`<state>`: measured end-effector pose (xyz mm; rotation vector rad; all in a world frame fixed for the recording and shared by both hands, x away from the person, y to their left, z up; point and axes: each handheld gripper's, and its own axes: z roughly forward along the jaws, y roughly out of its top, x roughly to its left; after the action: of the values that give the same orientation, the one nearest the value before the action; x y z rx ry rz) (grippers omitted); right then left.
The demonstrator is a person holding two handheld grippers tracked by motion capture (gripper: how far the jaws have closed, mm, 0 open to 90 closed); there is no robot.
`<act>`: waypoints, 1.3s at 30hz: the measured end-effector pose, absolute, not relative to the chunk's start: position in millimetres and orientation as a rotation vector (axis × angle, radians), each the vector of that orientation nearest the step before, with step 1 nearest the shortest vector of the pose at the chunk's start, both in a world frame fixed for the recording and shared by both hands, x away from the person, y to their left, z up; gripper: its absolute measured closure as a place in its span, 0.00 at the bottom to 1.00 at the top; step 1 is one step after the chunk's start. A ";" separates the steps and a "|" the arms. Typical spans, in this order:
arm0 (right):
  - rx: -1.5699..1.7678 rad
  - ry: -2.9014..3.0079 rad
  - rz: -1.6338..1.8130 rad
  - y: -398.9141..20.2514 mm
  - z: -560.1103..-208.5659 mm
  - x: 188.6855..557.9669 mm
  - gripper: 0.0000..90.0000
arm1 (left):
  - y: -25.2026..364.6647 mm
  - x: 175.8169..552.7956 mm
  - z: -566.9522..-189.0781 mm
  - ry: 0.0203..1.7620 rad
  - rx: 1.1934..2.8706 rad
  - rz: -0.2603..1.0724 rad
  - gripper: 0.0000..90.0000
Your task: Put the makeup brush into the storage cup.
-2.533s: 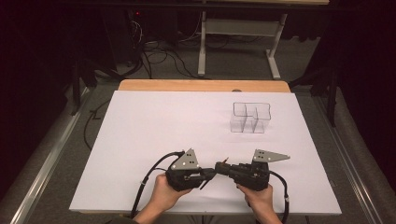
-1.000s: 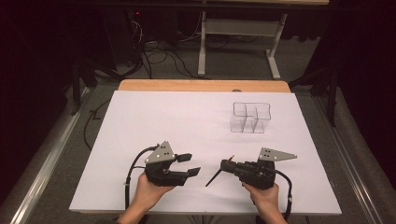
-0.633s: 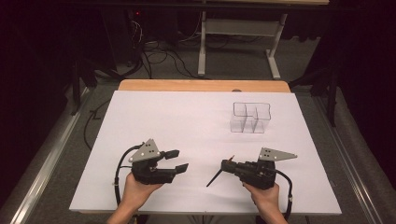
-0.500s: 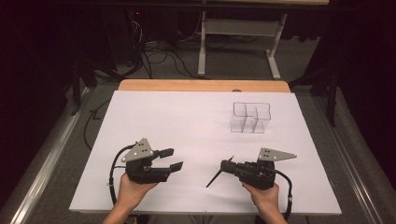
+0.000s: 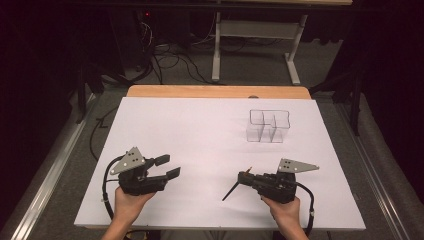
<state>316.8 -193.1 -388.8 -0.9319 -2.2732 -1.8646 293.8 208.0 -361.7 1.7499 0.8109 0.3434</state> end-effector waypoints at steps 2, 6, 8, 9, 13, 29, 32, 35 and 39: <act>-0.937 -2.274 -1.868 -194.5 -387.8 316.4 0.95 | 211.1 293.2 -363.5 0.820 1.743 0.349 0.46; -0.940 -2.280 -1.873 -195.8 -387.1 316.7 0.95 | 217.3 293.0 -368.3 0.841 1.723 0.356 0.46; -0.942 -2.286 -1.863 -196.0 -387.8 317.3 0.95 | 219.8 293.9 -371.0 0.854 1.714 0.355 0.46; -0.945 -2.289 -1.860 -196.2 -387.9 317.5 0.95 | 221.0 294.2 -372.0 0.860 1.712 0.356 0.46; -0.953 -2.299 -1.859 -197.7 -386.8 316.9 0.95 | 225.6 294.6 -375.0 0.892 1.695 0.367 0.43; -1.010 -2.349 -1.873 -211.8 -375.2 321.7 0.95 | 232.3 294.3 -387.6 0.943 1.689 0.433 0.38; -1.035 -2.385 -1.873 -218.8 -370.0 324.0 0.95 | 230.7 295.1 -390.0 0.942 1.703 0.439 0.38; -1.052 -2.416 -1.880 -225.1 -365.4 326.2 0.95 | 229.6 295.0 -391.0 0.941 1.702 0.445 0.38; -1.086 -2.462 -1.875 -232.2 -357.3 328.1 0.95 | 229.9 295.4 -391.8 0.940 1.704 0.445 0.38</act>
<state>328.1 -232.2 -357.3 -1.0859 -2.4623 -1.8747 295.4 229.9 -391.8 1.7038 0.9398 0.4453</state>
